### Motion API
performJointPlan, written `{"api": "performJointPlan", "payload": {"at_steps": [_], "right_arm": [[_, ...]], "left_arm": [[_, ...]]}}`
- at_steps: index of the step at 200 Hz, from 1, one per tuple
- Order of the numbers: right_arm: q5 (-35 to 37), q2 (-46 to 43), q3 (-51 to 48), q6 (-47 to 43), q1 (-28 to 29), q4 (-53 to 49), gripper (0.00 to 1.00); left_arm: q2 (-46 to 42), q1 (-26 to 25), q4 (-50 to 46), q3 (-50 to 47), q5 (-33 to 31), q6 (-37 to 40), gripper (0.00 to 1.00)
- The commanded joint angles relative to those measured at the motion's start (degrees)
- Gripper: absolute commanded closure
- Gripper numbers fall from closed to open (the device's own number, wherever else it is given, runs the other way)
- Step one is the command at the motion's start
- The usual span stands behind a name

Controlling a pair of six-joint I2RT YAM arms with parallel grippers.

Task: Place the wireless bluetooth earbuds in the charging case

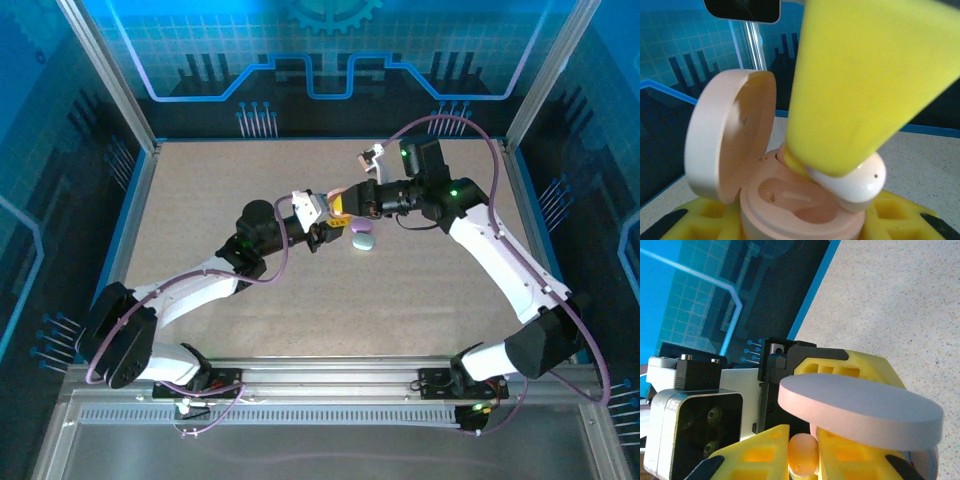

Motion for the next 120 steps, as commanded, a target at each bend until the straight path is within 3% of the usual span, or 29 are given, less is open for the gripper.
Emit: {"api": "performJointPlan", "payload": {"at_steps": [1, 120], "right_arm": [[2.0, 0.2, 1.8, -0.7, 0.7, -1.0, 0.81], [7.0, 0.9, 2.1, 0.5, 2.9, 0.8, 0.81]], "left_arm": [[0.7, -0.5, 2.6, 1.1, -0.3, -0.3, 0.72], [0.7, -0.7, 3.0, 1.2, -0.1, -0.9, 0.72]]}}
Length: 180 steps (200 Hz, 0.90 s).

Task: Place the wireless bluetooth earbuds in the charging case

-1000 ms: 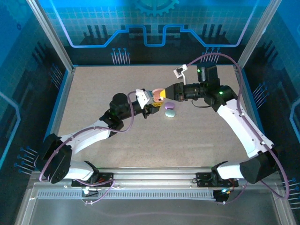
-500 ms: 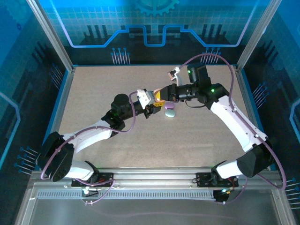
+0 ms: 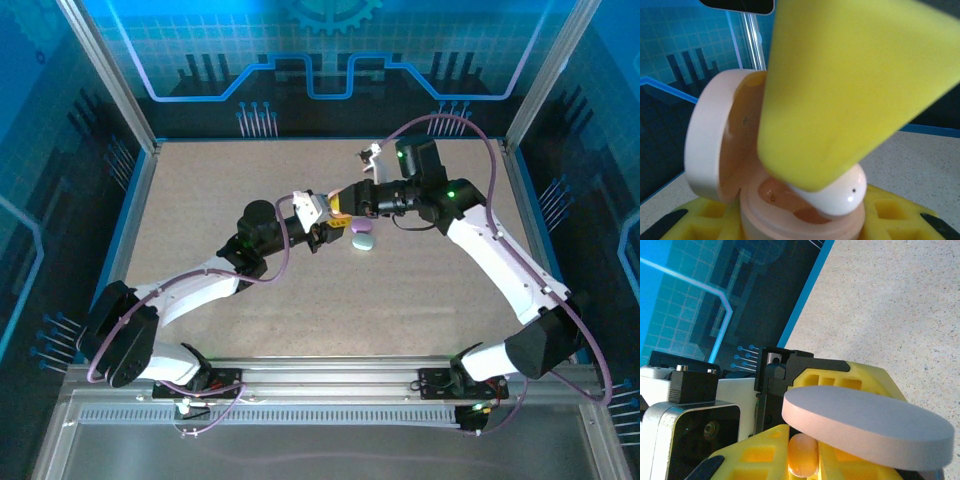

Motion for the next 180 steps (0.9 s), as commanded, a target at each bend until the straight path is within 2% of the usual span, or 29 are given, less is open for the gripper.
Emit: {"api": "performJointPlan", "payload": {"at_steps": [1, 45, 118, 180], "right_arm": [[3.0, 0.8, 1.9, 0.2, 1.3, 0.1, 0.81], [6.2, 0.6, 1.6, -0.5, 1.6, -0.6, 0.81], [9.5, 1.2, 3.6, -3.1, 2.6, -6.1, 0.73], [11.1, 1.6, 5.1, -3.6, 3.1, -7.5, 0.72]], "left_arm": [[0.4, -0.6, 2.9, 1.1, -0.1, -0.5, 0.72], [0.2, -0.7, 3.0, 1.2, 0.0, -0.8, 0.72], [0.2, -0.7, 4.3, 1.1, -0.3, -1.8, 0.72], [-0.1, -0.7, 4.2, 1.0, -0.5, -1.6, 0.72]]}}
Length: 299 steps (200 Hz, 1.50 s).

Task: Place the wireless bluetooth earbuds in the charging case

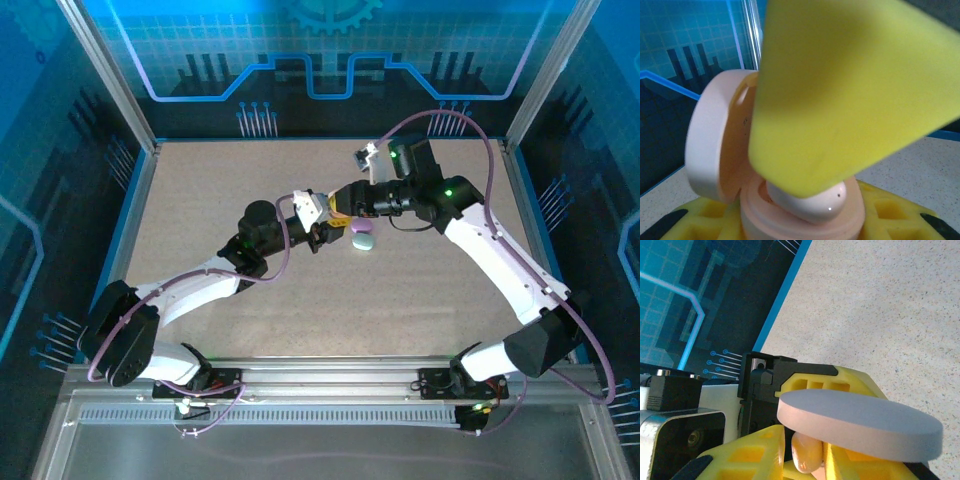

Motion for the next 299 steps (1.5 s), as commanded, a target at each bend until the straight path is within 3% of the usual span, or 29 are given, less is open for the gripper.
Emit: {"api": "performJointPlan", "payload": {"at_steps": [1, 184, 299], "right_arm": [[2.5, 0.9, 1.7, -1.1, 0.8, -2.6, 0.72], [3.6, -1.6, 2.3, -1.2, 0.8, -2.8, 0.68], [1.3, -4.8, -0.5, -1.4, 0.7, 2.1, 0.66]], "left_arm": [[-0.3, -0.6, 4.1, 1.0, 0.1, -0.1, 0.72], [-0.4, -0.6, 3.1, 1.1, -0.2, 0.5, 0.72], [-0.3, -0.5, 3.1, 1.0, -0.2, 0.5, 0.72]]}}
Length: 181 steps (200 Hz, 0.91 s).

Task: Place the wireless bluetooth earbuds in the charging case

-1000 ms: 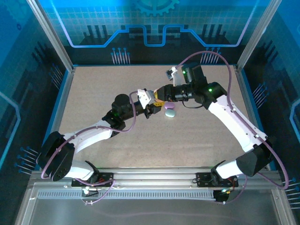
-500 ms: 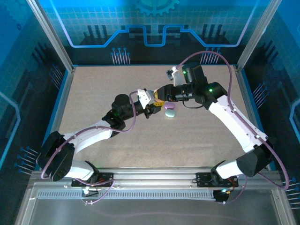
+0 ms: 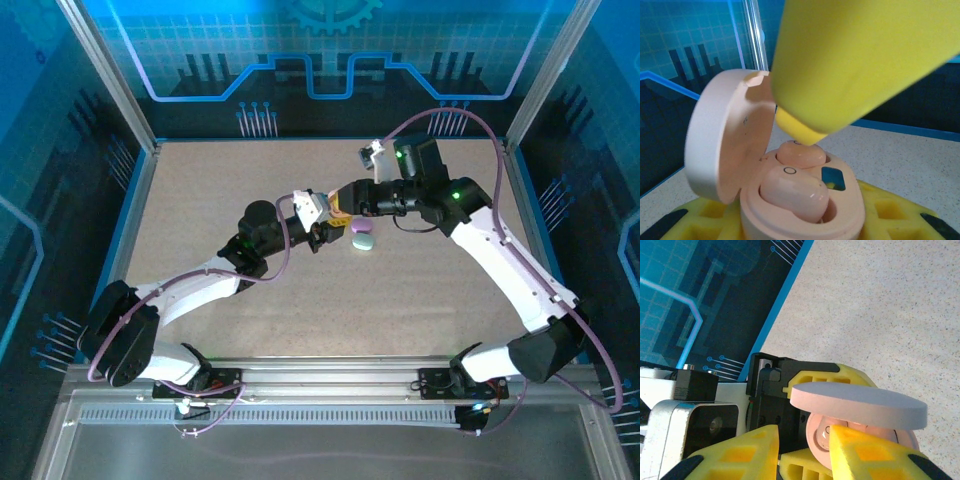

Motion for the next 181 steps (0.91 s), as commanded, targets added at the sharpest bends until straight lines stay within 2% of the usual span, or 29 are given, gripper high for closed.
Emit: {"api": "performJointPlan", "payload": {"at_steps": [1, 34, 87, 123, 153, 181], "right_arm": [[-1.2, -2.6, -1.1, -1.2, 0.5, 2.8, 0.66], [1.3, -6.8, -4.4, -1.8, 0.4, 7.0, 0.65], [15.8, -17.3, -14.4, 2.0, -1.8, 13.1, 0.55], [19.3, -22.4, -21.0, 7.7, -5.6, 16.8, 0.38], [18.2, -22.8, -22.8, 14.2, -10.3, 15.8, 0.35], [10.7, -21.9, -24.8, 18.6, -14.2, 19.2, 0.34]], "left_arm": [[-0.4, -0.5, 3.1, 0.9, 0.1, 0.4, 0.72], [-0.7, -0.5, 3.0, 0.6, 0.0, 0.6, 0.72], [-0.7, -0.5, 3.8, 0.6, 1.6, 0.2, 0.72], [-0.5, -0.6, 4.4, 0.9, 4.5, -1.2, 0.72], [0.2, -0.6, 5.6, 1.1, 6.7, -2.9, 0.72], [1.0, -0.6, 5.8, 2.3, 10.3, -4.6, 0.72]]}}
